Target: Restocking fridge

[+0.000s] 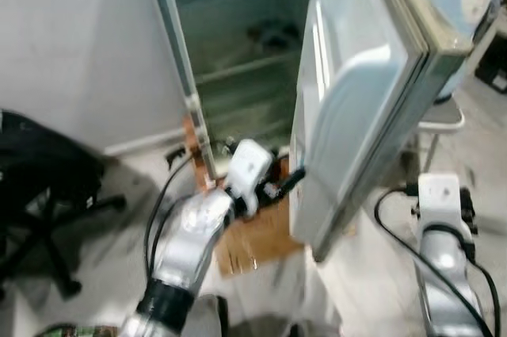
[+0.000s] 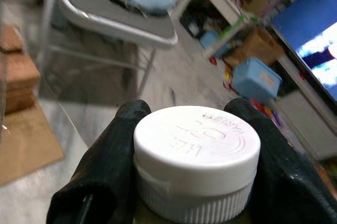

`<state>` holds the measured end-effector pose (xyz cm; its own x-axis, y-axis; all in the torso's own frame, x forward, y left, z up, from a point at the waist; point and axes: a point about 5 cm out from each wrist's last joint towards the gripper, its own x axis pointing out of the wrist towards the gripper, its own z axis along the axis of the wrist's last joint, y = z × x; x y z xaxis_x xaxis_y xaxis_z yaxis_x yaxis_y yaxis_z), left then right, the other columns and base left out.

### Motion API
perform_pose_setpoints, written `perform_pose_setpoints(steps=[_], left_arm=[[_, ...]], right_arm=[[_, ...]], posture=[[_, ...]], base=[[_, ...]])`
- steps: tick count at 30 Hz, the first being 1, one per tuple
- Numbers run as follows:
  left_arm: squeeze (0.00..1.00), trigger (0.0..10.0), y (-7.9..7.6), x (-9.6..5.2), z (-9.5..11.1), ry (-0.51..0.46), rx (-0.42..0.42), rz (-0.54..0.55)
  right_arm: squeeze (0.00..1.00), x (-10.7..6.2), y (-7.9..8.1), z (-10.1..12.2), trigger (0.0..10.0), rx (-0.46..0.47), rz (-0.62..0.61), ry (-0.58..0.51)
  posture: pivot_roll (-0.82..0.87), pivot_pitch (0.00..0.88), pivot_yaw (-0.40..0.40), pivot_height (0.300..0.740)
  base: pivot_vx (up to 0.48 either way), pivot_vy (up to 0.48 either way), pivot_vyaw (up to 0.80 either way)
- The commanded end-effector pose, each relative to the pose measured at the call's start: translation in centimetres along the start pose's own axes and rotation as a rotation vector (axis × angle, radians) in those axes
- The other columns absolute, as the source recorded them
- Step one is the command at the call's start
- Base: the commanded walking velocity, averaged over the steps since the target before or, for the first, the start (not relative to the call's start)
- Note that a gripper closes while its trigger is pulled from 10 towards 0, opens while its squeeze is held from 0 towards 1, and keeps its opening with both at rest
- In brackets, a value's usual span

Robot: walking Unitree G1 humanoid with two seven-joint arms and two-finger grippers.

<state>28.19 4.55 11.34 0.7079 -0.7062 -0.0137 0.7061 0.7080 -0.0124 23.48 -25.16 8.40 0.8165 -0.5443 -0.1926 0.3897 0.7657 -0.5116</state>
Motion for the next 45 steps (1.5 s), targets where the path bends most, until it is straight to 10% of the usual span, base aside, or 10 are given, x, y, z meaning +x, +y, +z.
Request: perform_pose_setpoints(steps=[1,22,31,45], left_arm=[[0.0,10.0,-0.2,-0.1,0.3,-0.015,0.008,0.008],[0.0,10.0,1.6,-3.5,-1.7,0.019,-0.011,0.235],[0.0,10.0,4.1,-4.0,-1.5,0.03,0.029,0.394],[0.0,10.0,3.7,-3.4,-1.5,0.019,0.018,0.398]], right_arm=[[0.0,-0.1,-0.5,-0.2,10.0,-0.003,-0.016,0.004],[0.0,0.8,1.4,1.1,10.0,0.098,0.051,-0.023],[0.0,0.7,2.1,1.6,10.0,0.16,0.112,-0.058],[0.0,0.5,3.1,2.1,10.0,0.176,0.169,-0.087]], posture=[[-0.05,0.136,-0.008,0.74],[-0.03,0.095,-0.005,0.74],[-0.03,0.099,0.001,0.74],[-0.03,0.1,0.002,0.74]], base=[[0.0,0.0,-0.77],[0.0,0.0,-0.2],[0.0,-0.037,-0.7],[0.0,-0.444,0.0]])
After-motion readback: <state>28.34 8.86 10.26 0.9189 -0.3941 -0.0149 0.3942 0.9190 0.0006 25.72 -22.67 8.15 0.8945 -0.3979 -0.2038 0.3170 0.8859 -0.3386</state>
